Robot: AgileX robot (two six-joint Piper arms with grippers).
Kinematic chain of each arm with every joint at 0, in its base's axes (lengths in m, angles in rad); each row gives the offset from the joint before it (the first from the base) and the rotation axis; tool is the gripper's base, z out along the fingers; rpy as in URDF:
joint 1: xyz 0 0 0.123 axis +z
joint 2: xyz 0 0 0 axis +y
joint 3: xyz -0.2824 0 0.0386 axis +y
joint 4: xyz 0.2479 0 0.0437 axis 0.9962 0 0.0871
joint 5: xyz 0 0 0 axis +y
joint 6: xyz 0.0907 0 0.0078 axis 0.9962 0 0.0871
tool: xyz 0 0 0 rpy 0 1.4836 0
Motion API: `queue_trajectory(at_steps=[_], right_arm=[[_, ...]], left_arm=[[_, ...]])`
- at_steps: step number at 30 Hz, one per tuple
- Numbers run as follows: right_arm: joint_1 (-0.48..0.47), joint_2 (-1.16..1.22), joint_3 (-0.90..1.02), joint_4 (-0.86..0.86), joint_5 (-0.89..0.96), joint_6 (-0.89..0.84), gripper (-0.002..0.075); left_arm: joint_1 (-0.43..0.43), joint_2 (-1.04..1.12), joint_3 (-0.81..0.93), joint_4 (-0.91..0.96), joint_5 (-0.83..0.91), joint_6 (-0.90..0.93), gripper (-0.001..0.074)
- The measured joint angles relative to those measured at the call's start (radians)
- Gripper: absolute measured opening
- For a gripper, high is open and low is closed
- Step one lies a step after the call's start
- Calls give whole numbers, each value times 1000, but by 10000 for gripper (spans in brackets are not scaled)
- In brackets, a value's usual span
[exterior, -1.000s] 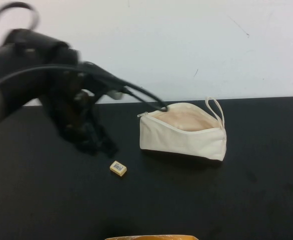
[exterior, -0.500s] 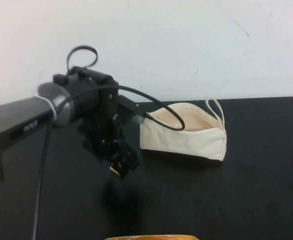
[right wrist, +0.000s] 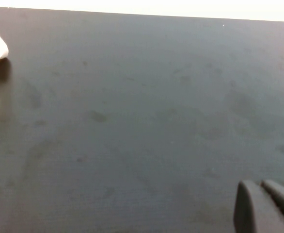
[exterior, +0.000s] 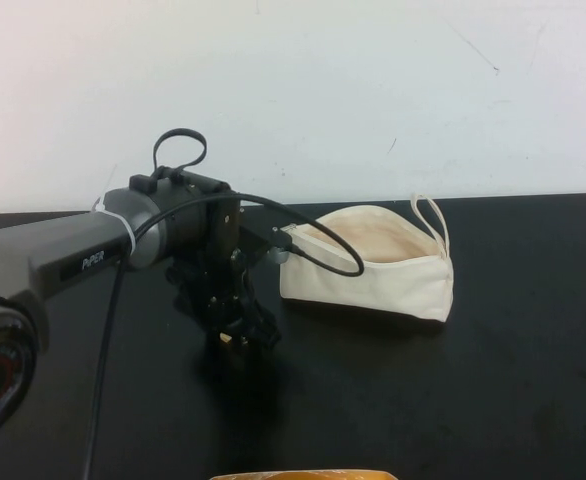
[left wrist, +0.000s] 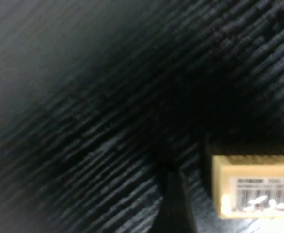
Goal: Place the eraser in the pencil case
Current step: Pick up the eraser from the table, then place the eraser on the pencil case
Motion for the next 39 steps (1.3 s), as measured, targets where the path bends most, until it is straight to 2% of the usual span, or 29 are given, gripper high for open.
queue_trajectory(at_steps=[3, 7, 8, 14, 21, 28, 33, 36, 39], right_arm=[[0, 0, 0, 0, 0, 0, -1], [0, 0, 0, 0, 0, 0, -1], [0, 0, 0, 0, 0, 0, -1], [0, 0, 0, 0, 0, 0, -1], [0, 0, 0, 0, 0, 0, -1], [0, 0, 0, 0, 0, 0, -1], [0, 0, 0, 0, 0, 0, -1], [0, 0, 0, 0, 0, 0, -1], [0, 0, 0, 0, 0, 0, -1]], left_arm=[[4, 4, -4, -7, -6, 0, 483], [6, 4, -4, -18, -6, 0, 287], [6, 4, -4, -17, -7, 0, 277], [6, -22, -4, -45, 49, -14, 279], [-28, -245, -37, -122, 51, -25, 279], [-138, -320, -63, -223, -212, 5, 279], [-181, -241, -63, -229, -426, 26, 279], [-185, -180, -63, -229, -489, 28, 281], [-183, -127, -63, -234, -505, 30, 347]])
